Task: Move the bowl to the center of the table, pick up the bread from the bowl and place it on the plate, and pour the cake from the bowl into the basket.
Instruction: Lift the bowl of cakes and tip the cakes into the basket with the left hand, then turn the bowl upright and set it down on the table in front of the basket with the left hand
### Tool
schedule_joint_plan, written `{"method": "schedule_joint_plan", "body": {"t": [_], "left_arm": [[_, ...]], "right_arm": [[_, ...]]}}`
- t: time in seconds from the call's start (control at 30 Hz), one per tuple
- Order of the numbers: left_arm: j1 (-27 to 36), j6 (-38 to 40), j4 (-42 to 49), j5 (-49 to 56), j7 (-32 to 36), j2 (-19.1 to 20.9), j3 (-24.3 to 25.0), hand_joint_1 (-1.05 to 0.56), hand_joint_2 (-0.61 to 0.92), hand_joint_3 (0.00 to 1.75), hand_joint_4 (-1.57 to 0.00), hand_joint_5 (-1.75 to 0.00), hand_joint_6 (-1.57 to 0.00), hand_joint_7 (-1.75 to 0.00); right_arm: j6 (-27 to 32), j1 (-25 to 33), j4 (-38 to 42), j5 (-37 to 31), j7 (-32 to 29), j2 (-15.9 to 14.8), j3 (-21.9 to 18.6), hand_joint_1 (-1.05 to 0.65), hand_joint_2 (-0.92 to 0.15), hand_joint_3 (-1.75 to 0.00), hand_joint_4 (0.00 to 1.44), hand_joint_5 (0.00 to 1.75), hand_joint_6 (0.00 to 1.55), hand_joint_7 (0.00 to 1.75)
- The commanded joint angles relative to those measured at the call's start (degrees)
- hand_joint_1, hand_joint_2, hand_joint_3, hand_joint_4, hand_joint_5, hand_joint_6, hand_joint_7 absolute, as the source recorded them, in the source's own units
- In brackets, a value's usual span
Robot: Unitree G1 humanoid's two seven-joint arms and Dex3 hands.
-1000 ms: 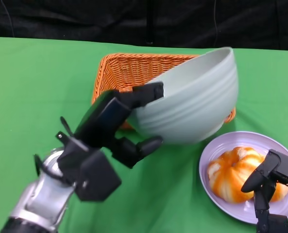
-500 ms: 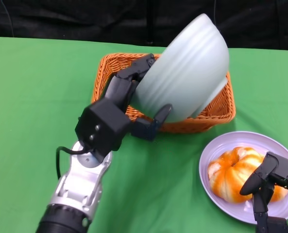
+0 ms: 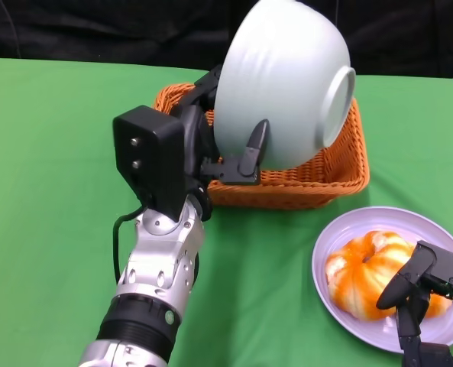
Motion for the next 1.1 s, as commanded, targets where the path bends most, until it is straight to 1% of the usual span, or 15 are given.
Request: {"method": "schedule_joint_plan", "body": {"t": [0.03,0.2,0.3,0.47,0.57,0.7,0.83,0.93,1.1], "left_arm": [[-3.9,2.6,0.6,-3.0,1.8,-2.3,2.4,-0.2,0.22,1.73,-1.08,-1.75,-0.91,-1.75],[-4.6,5.7,0.5,-5.5,3.0,-3.3,3.8,-0.2,0.24,1.75,-1.09,-1.75,-0.91,-1.75],[-4.7,10.6,-1.1,-10.2,4.2,-4.8,5.9,-0.19,0.25,1.75,-1.09,-1.75,-0.9,-1.75],[-5.1,15.0,-1.8,-14.8,4.8,-5.0,7.1,-0.18,0.25,1.75,-1.08,-1.75,-0.9,-1.75],[-5.4,17.1,-2.1,-17.8,4.5,-5.3,8.1,-0.21,0.27,1.75,-1.07,-1.75,-0.88,-1.75],[-6.0,19.5,-1.5,-24.3,2.3,-5.9,10.7,-0.21,0.31,1.74,-1.07,-1.75,-0.87,-1.75],[-6.5,20.9,-0.5,-29.2,-0.7,-5.7,12.5,-0.23,0.31,1.71,-1.09,-1.75,-0.88,-1.75],[-6.8,20.6,0.7,-31.6,-3.1,-5.6,13.6,-0.25,0.3,1.71,-1.11,-1.75,-0.89,-1.75],[-7.0,21.2,1.3,-34.5,-5.2,-5.4,14.7,-0.27,0.29,1.72,-1.13,-1.75,-0.91,-1.75]], "right_arm": [[0.4,-0.1,0.4,0.4,0.1,-0.6,-0.3,-0.08,-0.25,-1.57,0.96,1.75,0.82,1.51],[0.6,0.0,0.2,0.5,0.2,-0.5,-0.3,-0.09,-0.25,-1.57,0.97,1.75,0.82,1.52],[0.3,0.3,0.1,0.5,0.1,-0.4,-0.1,-0.09,-0.25,-1.57,0.97,1.75,0.82,1.52],[0.4,0.4,0.0,0.5,0.2,-0.4,-0.1,-0.09,-0.25,-1.58,0.96,1.75,0.82,1.52],[0.3,0.3,0.1,0.5,0.2,-0.5,-0.1,-0.09,-0.25,-1.58,0.96,1.75,0.82,1.52],[0.4,0.3,0.1,0.9,0.4,-0.6,-0.2,-0.09,-0.25,-1.58,0.96,1.75,0.82,1.52],[0.6,0.1,0.1,1.1,0.5,-0.5,-0.1,-0.09,-0.25,-1.58,0.96,1.75,0.81,1.52],[0.7,0.2,0.0,1.1,0.5,-0.5,-0.1,-0.09,-0.25,-1.58,0.97,1.75,0.81,1.52],[0.3,0.1,0.3,0.8,0.3,-0.5,0.0,-0.09,-0.25,-1.57,0.97,1.75,0.82,1.52]]}}
